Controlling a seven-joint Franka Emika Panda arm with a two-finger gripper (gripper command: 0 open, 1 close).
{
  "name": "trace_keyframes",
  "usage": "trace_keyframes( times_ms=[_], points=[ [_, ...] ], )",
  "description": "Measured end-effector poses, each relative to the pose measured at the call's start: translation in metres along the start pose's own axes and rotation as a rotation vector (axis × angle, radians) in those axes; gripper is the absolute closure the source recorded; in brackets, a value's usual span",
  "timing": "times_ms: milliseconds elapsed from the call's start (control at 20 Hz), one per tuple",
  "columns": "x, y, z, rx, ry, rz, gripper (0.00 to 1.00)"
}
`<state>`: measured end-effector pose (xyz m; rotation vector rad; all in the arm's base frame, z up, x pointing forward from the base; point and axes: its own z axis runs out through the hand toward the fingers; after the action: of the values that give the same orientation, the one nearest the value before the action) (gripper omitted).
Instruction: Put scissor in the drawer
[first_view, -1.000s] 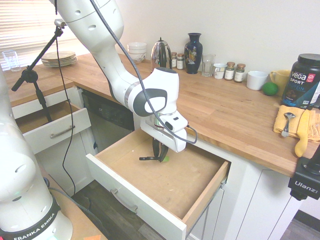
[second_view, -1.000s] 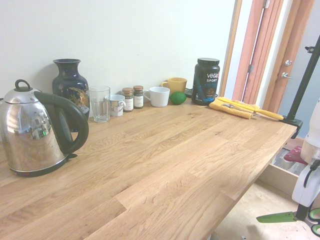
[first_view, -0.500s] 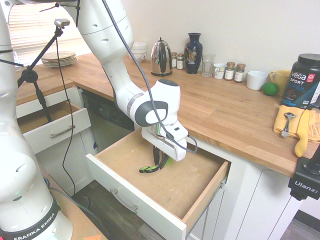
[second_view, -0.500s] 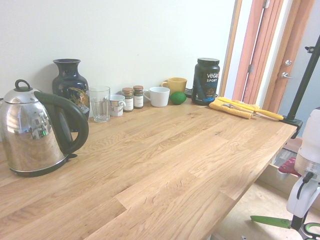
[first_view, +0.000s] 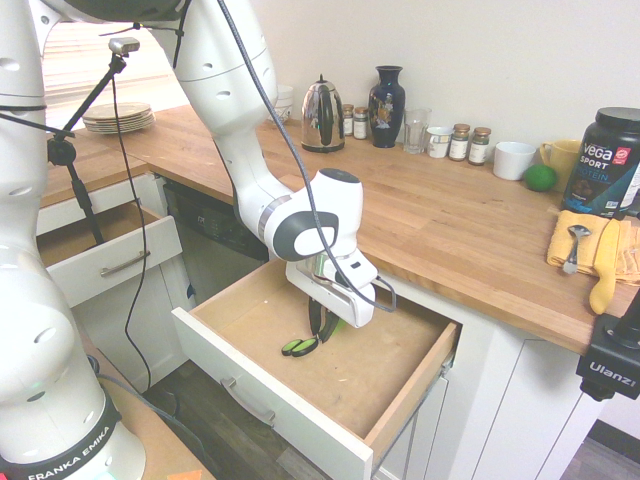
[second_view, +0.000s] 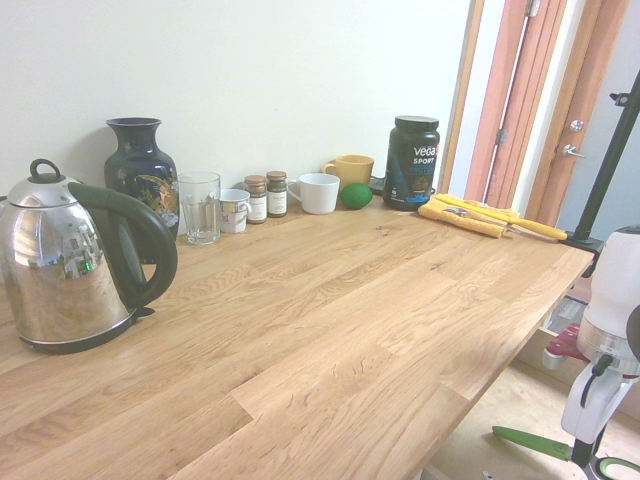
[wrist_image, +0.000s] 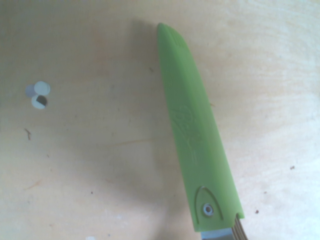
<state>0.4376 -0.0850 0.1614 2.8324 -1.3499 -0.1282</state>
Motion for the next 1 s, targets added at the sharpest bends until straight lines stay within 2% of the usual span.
trace_keyframes(
  times_ms=[100, 300, 450, 500, 1000],
  points=[
    [0.0002, 0.0000, 0.0007, 0.001, 0.002, -0.010, 1.00],
    [0.0015, 0.0011, 0.0004, -0.018, 0.015, -0.132, 1.00],
    [0.0045, 0.0029, -0.0012, -0.043, 0.037, -0.174, 1.00],
    [0.0045, 0.0021, -0.0016, -0.043, 0.039, -0.176, 0.00],
    [0.0075, -0.0020, -0.0053, -0.033, 0.047, -0.162, 0.00]
  ],
)
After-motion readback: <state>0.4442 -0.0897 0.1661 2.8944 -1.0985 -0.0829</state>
